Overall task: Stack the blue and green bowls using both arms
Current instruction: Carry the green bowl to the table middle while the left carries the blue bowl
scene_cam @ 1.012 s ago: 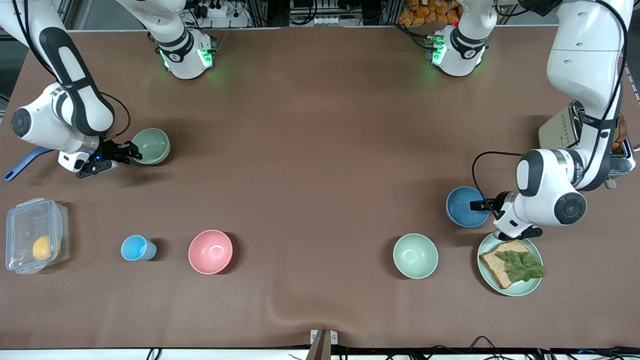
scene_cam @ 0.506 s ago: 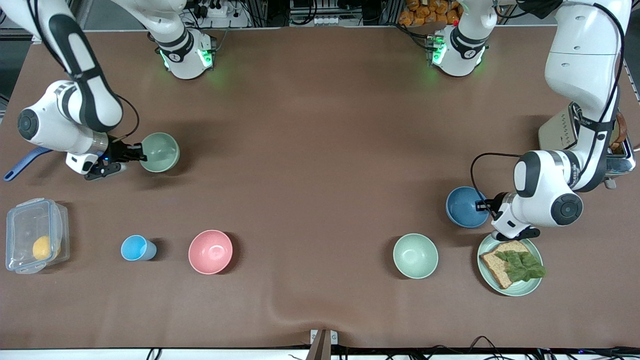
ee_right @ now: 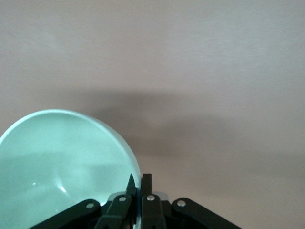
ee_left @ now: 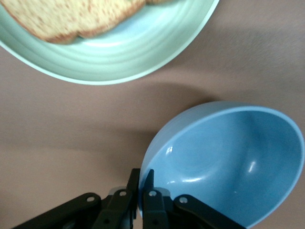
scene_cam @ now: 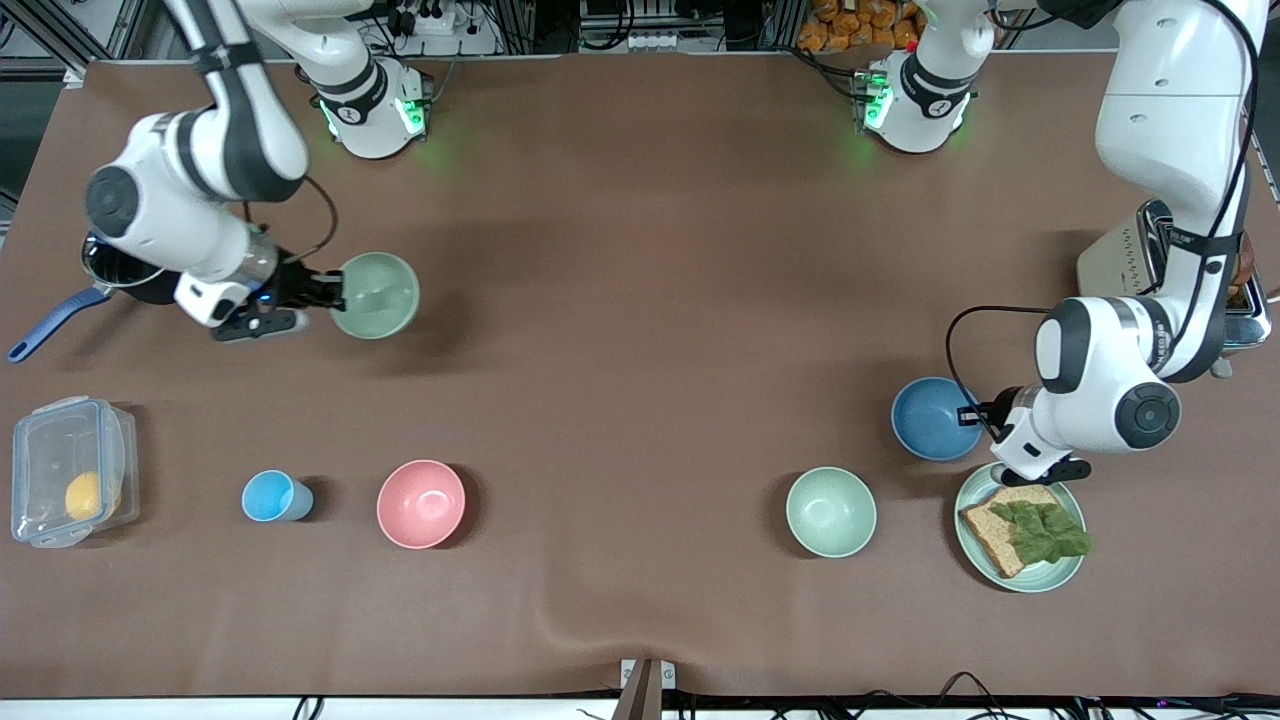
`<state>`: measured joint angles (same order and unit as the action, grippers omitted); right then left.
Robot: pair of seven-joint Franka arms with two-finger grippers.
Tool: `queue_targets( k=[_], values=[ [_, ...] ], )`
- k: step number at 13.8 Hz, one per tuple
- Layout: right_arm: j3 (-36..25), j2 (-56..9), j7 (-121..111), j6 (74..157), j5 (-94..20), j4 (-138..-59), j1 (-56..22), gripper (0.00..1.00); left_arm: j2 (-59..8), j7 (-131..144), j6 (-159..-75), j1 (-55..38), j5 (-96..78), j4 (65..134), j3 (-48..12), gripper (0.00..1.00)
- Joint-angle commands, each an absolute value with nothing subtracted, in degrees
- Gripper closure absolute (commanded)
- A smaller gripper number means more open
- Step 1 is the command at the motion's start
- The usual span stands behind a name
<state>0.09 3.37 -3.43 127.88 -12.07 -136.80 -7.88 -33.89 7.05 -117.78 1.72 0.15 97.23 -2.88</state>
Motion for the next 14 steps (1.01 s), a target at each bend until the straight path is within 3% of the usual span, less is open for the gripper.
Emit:
queue_targets(
  k=[1, 7, 10, 14],
  values=[
    [-0.44, 3.61, 9.7, 130.5, -12.83, -136.15, -16.84, 1.0, -27.88, 9.75, -114.44, 1.76, 0.71, 98.17, -4.12, 1.0],
    [-0.62, -7.01, 40.65, 146.31, -12.48, -132.9, -38.12, 1.0, -20.32, 18.26, -109.25, 2.02, -4.13, 99.31, -11.06, 1.0],
    [-0.88, -14.12, 51.47, 150.82, -11.69, -128.78, -44.37, 1.0, -15.05, 25.55, -109.25, 2.02, -7.46, 102.91, -17.64, 1.0],
    [-1.05, -19.68, 60.98, 154.94, -11.43, -126.03, -49.91, 1.0, -13.97, 35.22, -109.95, 2.02, -9.05, 102.92, -26.96, 1.0]
  ],
)
